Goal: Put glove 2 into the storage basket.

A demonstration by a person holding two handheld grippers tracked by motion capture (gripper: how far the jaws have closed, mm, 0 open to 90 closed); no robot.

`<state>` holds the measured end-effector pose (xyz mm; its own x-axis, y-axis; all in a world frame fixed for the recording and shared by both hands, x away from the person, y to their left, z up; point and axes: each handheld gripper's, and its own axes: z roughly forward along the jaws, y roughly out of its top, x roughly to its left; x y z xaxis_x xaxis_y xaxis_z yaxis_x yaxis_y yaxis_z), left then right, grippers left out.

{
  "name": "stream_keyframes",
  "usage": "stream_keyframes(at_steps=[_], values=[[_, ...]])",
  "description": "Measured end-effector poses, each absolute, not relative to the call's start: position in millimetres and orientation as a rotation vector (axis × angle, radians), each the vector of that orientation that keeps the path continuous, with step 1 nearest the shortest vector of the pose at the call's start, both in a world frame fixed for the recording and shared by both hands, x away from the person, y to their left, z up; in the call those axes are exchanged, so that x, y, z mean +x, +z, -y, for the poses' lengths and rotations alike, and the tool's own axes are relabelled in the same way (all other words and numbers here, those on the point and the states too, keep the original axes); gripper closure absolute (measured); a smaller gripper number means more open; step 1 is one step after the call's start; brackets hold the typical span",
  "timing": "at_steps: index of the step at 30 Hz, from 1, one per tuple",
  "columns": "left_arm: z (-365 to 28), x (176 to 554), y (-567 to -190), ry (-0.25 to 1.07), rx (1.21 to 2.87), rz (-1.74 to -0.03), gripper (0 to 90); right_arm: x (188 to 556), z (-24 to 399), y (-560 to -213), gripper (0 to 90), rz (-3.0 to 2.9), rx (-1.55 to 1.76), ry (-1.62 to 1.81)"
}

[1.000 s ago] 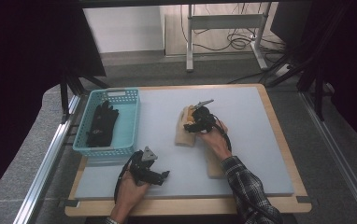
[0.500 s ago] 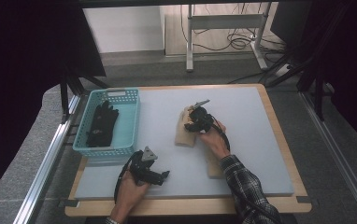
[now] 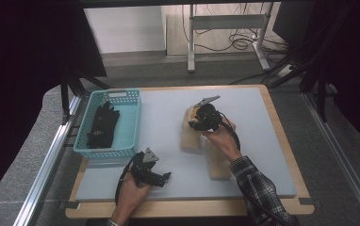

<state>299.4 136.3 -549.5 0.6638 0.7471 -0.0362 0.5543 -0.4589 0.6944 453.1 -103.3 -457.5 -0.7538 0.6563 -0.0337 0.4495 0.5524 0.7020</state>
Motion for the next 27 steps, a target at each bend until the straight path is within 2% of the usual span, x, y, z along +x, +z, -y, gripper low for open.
stream_keyframes(at_steps=[14,22,27], values=[[-136.2,299.4,-549.5,0.359,2.184,-0.999,1.5,396.1,153.1,-417.6,58.2,-2.551,0.8,1.076],[-136.0,299.4,-549.7,0.361,2.182,-1.001,1.5,360.0,191.4,-420.2,58.2,-2.571,0.781,1.084],[-136.1,299.4,-549.7,0.362,2.182,-1.0,1.5,354.6,202.6,-434.5,58.1,-2.588,0.778,1.056]])
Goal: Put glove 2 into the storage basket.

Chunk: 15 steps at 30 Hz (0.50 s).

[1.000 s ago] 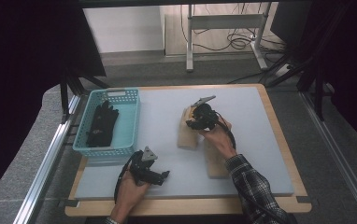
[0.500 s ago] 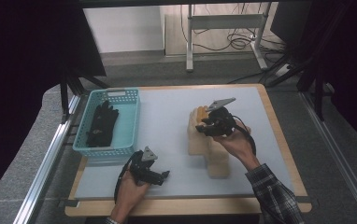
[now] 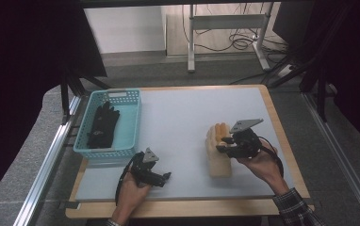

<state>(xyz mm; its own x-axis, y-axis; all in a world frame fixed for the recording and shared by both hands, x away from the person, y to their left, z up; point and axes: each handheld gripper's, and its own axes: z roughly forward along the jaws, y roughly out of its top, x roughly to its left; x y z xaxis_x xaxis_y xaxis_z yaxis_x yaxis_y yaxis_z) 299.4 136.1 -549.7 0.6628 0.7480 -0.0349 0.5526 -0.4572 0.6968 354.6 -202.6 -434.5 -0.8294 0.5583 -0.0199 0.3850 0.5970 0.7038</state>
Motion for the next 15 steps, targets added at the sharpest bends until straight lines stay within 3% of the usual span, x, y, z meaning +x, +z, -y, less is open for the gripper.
stream_keyframes(at_steps=[9,15], values=[[-136.1,299.4,-549.7,0.362,2.182,-1.0,1.5,367.0,201.9,-470.5,57.0,-2.614,0.767,1.019],[-136.1,299.4,-549.7,0.362,2.182,-1.0,1.6,367.2,202.1,-475.4,46.9,-2.603,0.765,1.002]])
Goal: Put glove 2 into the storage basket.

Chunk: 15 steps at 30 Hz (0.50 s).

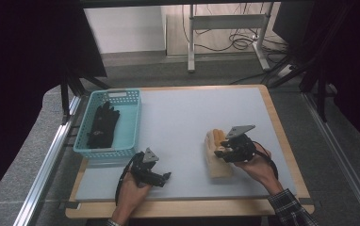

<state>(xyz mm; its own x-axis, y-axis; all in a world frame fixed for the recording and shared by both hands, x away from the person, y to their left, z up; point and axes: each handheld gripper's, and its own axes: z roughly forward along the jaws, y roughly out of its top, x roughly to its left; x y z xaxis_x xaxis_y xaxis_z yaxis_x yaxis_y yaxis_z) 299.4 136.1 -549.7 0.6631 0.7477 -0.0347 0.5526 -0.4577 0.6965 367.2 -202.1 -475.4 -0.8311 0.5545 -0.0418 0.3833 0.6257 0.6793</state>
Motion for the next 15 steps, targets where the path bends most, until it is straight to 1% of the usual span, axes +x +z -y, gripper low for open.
stream_keyframes(at_steps=[3,6,7,9,13,15], values=[[-136.1,299.4,-549.7,0.362,2.182,-1.0,1.5,364.6,208.8,-468.1,43.4,-2.567,0.784,1.029],[-136.1,299.4,-549.7,0.362,2.182,-1.0,1.5,362.4,219.5,-463.4,43.5,-2.541,0.816,1.051],[-136.1,299.4,-549.6,0.362,2.182,-1.0,1.6,362.0,222.5,-463.2,44.9,-2.539,0.821,1.057],[-136.1,299.4,-549.7,0.362,2.182,-1.0,1.5,359.5,230.4,-464.0,51.2,-2.531,0.844,1.063],[-135.9,299.2,-549.7,0.36,2.181,-1.002,1.5,353.2,243.2,-473.9,70.1,-2.54,0.902,1.041],[-135.9,299.2,-549.7,0.36,2.181,-1.002,1.5,350.2,246.7,-480.2,76.4,-2.543,0.923,1.028]])
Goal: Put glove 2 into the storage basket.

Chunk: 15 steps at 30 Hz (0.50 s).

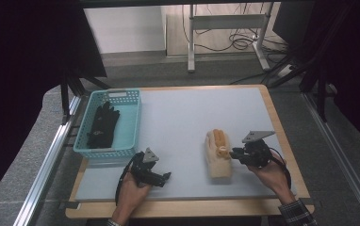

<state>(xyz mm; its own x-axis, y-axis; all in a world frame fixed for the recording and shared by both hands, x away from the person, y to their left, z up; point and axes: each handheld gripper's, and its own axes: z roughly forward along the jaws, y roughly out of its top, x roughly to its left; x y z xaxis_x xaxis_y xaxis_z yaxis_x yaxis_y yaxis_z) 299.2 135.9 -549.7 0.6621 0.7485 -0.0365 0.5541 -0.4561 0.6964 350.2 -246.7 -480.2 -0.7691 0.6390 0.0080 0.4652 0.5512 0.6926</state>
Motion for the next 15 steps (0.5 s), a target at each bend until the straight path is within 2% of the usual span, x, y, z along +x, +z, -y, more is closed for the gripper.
stream_keyframes(at_steps=[4,8,15], values=[[-135.9,299.2,-549.7,0.36,2.18,-1.002,1.5,344.0,250.6,-498.7,84.6,-2.566,0.963,1.02],[-135.9,299.2,-549.7,0.361,2.181,-1.002,1.6,339.3,247.6,-513.5,86.1,-2.596,0.965,1.01],[-136.0,299.2,-549.7,0.361,2.181,-1.002,1.6,336.7,231.8,-519.1,86.3,-2.617,0.931,1.05]])
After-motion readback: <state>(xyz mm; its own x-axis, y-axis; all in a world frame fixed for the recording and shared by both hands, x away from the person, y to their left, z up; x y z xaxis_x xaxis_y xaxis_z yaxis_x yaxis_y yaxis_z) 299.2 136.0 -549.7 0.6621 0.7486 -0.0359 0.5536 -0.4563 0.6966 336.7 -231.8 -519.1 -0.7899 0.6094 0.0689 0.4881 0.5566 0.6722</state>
